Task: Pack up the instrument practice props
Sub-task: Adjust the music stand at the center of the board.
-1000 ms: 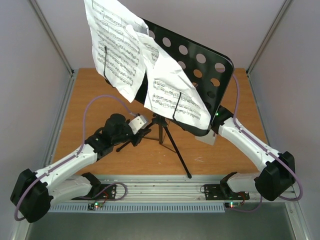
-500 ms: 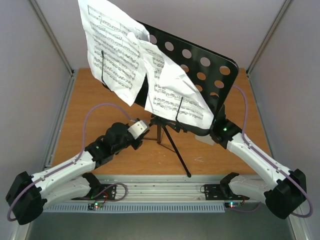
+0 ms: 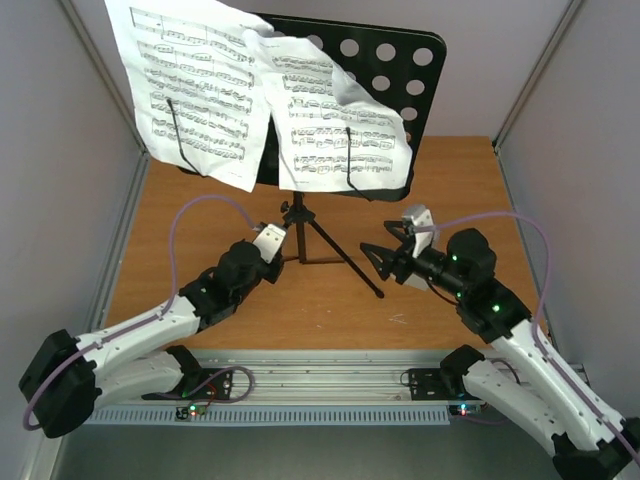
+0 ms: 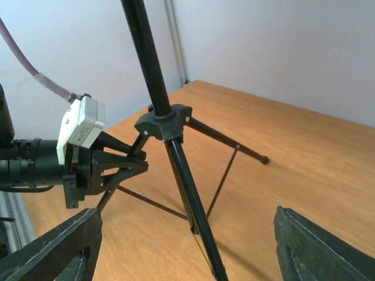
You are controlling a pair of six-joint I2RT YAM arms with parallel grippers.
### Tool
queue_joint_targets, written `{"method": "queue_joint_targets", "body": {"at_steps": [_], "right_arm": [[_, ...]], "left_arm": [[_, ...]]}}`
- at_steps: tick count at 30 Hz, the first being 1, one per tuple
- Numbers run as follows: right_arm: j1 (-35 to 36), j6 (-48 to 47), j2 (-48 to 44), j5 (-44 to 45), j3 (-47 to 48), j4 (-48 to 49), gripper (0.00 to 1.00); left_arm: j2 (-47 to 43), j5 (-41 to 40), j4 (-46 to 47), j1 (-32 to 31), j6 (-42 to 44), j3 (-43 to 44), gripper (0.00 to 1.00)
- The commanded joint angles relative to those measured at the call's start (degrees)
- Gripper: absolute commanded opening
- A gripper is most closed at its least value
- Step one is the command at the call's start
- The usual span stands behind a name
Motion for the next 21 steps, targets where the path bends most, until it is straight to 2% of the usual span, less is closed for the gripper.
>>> {"method": "queue_joint_targets", "body": {"at_steps": [1, 5, 9, 10, 16, 18, 21], "right_arm": [[0.1, 3.5, -6.6, 5.5, -0.6, -8.0, 0.82], [0.1, 5.1, -11.0, 8.0, -0.1, -12.7, 0.83], [0.1, 7.6, -13.1, 9.4, 2.9, -17.5, 0.84], [0.1, 8.1, -13.1, 8.9, 4.2, -18.7, 0.84], [0.1, 11.8, -10.5, 7.7, 13.7, -27.0, 0.83], [0.1, 13.0, -9.9, 7.2, 15.9, -27.9, 0.83], [0.1, 14.6, -8.5, 5.0, 19.4, -28.1, 0.84]], "left_arm": [[1.8, -8.3, 6.7, 0.7, -6.1, 2.1, 0.00], [2.6, -9.0, 6.4, 1.8, -5.7, 3.3, 0.00], [4.0, -5.5, 3.7, 2.2, -6.3, 5.2, 0.01], [4.0, -4.9, 2.5, 2.2, -6.7, 5.8, 0.06], [-1.7, 1.4, -2.9, 2.2, -10.1, 7.1, 0.66], [-4.1, 4.0, -7.8, 2.3, -11.2, 8.6, 0.77], [-8.3, 6.8, -17.4, 2.2, -14.0, 11.7, 0.86]]}}
